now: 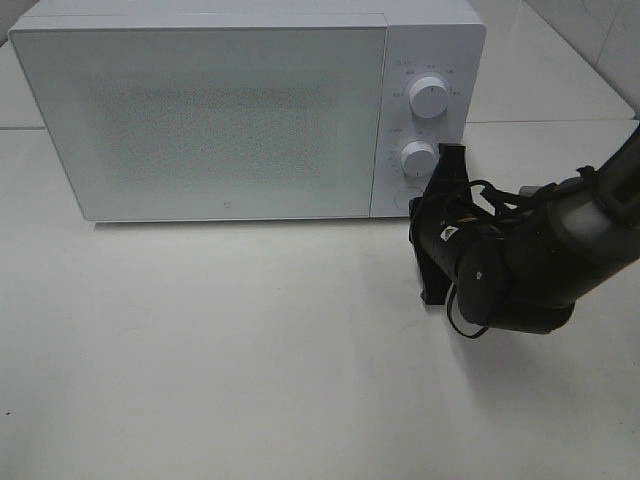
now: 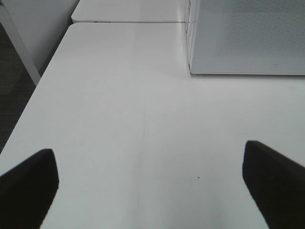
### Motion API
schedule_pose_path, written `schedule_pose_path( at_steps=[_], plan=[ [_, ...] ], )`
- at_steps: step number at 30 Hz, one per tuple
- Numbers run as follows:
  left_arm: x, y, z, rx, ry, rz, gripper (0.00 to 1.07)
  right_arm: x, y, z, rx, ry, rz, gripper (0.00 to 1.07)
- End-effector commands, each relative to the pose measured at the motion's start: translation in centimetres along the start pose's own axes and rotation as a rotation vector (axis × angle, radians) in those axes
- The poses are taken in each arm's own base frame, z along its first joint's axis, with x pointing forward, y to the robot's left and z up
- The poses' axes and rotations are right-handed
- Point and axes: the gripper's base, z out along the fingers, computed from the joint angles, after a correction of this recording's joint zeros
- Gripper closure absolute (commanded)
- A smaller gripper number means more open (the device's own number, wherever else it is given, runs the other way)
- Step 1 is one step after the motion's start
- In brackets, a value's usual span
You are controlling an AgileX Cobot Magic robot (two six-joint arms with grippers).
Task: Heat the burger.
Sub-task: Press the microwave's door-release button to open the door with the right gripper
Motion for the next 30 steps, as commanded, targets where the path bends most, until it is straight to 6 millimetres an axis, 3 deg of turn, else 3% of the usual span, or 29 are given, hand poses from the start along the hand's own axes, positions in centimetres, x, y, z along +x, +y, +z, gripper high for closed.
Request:
schedule_pose_path(
  at_steps=[1,13,30],
  plan=[
    [0.0,0.0,-0.3,-0.003,-0.032,-0.002,0.04,0.1,0.1,0.7,-0.003,0.001,-0.012,1.07],
    [0.0,0.0,-0.3,-0.003,-0.032,-0.002,0.04,0.4,0.1,2.7,-0.003,0.012,-0.012,1.07],
    [0.0,0.0,-0.3,-0.003,-0.032,-0.002,0.04,0.2,2.0,3.3,-0.127,-0.034,0.009,1.07]
  ],
)
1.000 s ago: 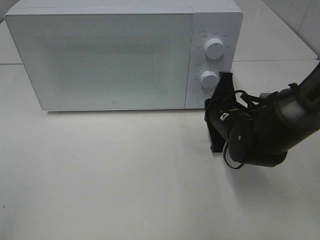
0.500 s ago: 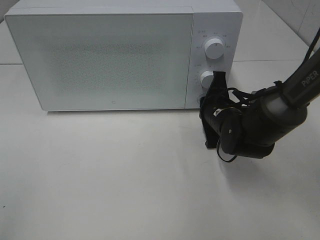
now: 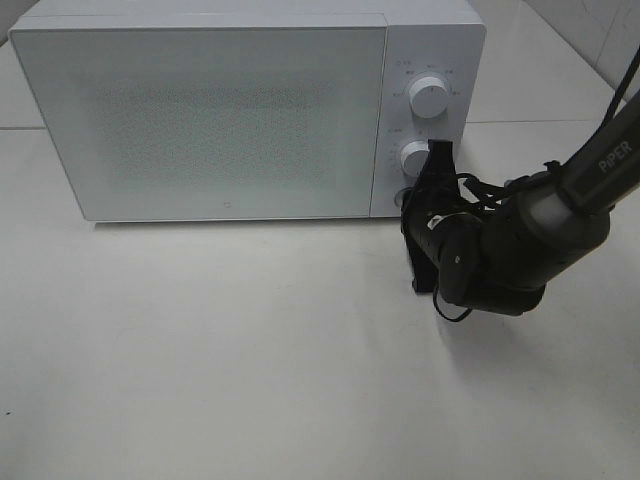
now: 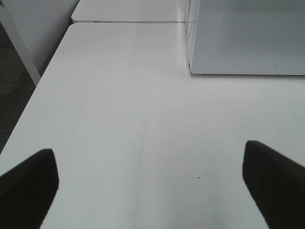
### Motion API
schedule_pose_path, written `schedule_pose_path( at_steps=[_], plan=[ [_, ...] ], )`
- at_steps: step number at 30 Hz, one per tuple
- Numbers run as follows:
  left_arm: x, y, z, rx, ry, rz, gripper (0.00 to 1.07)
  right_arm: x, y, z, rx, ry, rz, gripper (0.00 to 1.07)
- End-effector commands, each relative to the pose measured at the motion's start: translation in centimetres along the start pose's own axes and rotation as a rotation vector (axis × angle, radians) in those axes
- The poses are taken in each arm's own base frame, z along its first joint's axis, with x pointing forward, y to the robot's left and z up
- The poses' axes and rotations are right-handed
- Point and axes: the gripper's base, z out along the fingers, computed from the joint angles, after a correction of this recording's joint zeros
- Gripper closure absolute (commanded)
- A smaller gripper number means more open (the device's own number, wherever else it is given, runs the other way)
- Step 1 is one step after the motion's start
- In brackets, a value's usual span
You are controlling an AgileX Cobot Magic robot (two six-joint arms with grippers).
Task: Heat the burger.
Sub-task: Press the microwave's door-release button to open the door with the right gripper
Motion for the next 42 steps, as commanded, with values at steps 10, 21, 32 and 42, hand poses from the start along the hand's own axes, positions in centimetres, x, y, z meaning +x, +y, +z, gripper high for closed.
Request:
schedule_pose_path(
  at_steps=[10,21,32,42],
  plan=[
    [0.0,0.0,-0.3,-0.003,-0.032,-0.002,0.04,-0.2,4.5,2.2,-0.269,-0.048,-0.009,1.07],
    [0.0,0.0,-0.3,-0.003,-0.032,-0.002,0.04,0.2,4.4,2.7,-0.218,-0.031,-0.006,1.07],
    [0.0,0.0,-0.3,-0.003,-0.032,-0.002,0.04,0.6,4.2,2.5,-0.132,-0.001,0.0,1.07],
    [0.0,0.0,-0.3,-0.003,-0.032,-0.002,0.04,1.6,3.7,2.0,-0.079,0.021,0.013,1.07]
  ],
)
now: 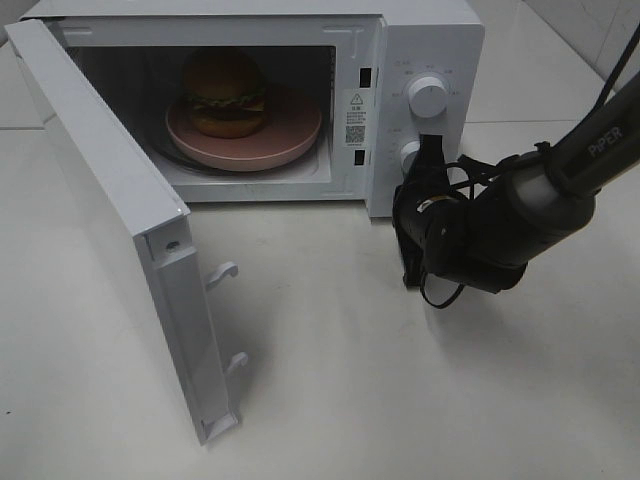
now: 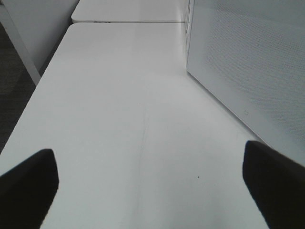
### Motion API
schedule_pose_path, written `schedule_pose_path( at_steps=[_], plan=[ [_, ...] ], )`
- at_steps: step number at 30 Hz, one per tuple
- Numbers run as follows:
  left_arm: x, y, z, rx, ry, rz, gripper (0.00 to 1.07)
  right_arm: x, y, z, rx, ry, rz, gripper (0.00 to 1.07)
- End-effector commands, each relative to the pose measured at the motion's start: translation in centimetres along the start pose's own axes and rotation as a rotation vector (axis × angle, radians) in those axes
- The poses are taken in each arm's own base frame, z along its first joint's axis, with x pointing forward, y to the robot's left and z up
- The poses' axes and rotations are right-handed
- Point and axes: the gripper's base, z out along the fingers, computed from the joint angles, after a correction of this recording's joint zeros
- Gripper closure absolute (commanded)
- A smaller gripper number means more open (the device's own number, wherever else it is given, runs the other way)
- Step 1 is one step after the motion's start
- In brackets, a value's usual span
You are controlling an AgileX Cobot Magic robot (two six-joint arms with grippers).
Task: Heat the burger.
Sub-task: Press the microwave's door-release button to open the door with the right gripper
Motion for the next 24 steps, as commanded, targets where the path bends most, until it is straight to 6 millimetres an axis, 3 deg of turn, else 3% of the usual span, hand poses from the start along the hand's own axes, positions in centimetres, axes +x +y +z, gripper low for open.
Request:
schedule_pose_path(
  at_steps=[1,5,15,24],
  plan=[
    [0.0,0.0,-0.3,-0.003,-0.032,-0.002,0.04,1.0,2.8,0.3,-0.145,0.041,-0.018,1.07],
    [0.0,0.0,-0.3,-0.003,-0.032,-0.002,0.04,0.8,2.6,-0.1,-0.128,0.041,-0.023,1.07],
    [0.0,0.0,-0.3,-0.003,-0.032,-0.002,0.04,-0.6,-0.3,-2.5,0.044,0.079,-0.084,1.07],
    [0.0,0.0,-0.3,-0.003,-0.032,-0.002,0.04,-1.5,-0.7,-4.7,0.085,0.097,-0.167,1.07]
  ],
)
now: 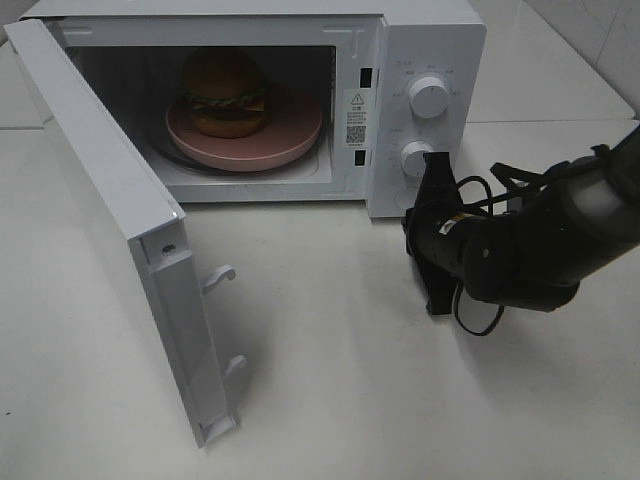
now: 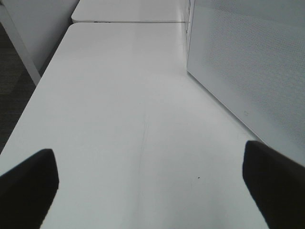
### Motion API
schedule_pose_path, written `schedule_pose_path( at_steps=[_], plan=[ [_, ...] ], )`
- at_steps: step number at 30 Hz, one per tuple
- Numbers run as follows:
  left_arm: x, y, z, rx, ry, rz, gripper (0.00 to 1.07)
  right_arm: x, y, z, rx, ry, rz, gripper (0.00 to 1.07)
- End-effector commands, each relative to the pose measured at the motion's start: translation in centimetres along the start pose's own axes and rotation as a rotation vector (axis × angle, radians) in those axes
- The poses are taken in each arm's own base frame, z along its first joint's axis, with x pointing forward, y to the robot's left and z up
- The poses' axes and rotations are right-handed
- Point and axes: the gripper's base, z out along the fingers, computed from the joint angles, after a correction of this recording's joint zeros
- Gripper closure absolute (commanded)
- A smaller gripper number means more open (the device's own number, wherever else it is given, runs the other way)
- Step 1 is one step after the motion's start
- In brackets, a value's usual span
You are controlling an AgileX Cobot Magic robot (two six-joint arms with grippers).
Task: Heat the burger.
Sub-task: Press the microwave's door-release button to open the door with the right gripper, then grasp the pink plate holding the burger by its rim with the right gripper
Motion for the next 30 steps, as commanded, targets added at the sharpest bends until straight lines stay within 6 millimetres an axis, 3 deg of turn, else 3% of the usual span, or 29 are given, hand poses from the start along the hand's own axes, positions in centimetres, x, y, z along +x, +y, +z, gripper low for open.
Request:
schedule_pose_path(
  at_steps=[1,9,19,26,27,29,30],
  plan=[
    [0.0,0.0,-0.3,-0.003,-0.032,-0.002,0.04,-0.3,0.4,-1.2,-0.009,0.02,-0.061,1.07],
    [0.0,0.0,-0.3,-0.003,-0.032,-0.002,0.04,-0.3,0.8,-4.4,-0.007,0.128,-0.246,1.07],
    [0.0,0.0,-0.3,-0.003,-0.032,-0.002,0.04,-0.1,1.7,-7.0,0.123,0.264,-0.739,1.05],
    [0.0,0.0,-0.3,-0.003,-0.032,-0.002,0.04,-0.4,3.6,-7.8,0.253,0.478,-1.171,1.04],
    [0.0,0.0,-0.3,-0.003,-0.032,-0.002,0.04,-0.4,3.6,-7.8,0.253,0.478,-1.171,1.04],
    [0.0,0.0,-0.3,-0.003,-0.032,-0.002,0.04,0.0,4.5,-8.2,0.293,0.614,-1.356,1.04],
    [0.0,0.0,-0.3,-0.003,-0.032,-0.002,0.04,0.0,4.5,-8.2,0.293,0.614,-1.356,1.04]
  ],
)
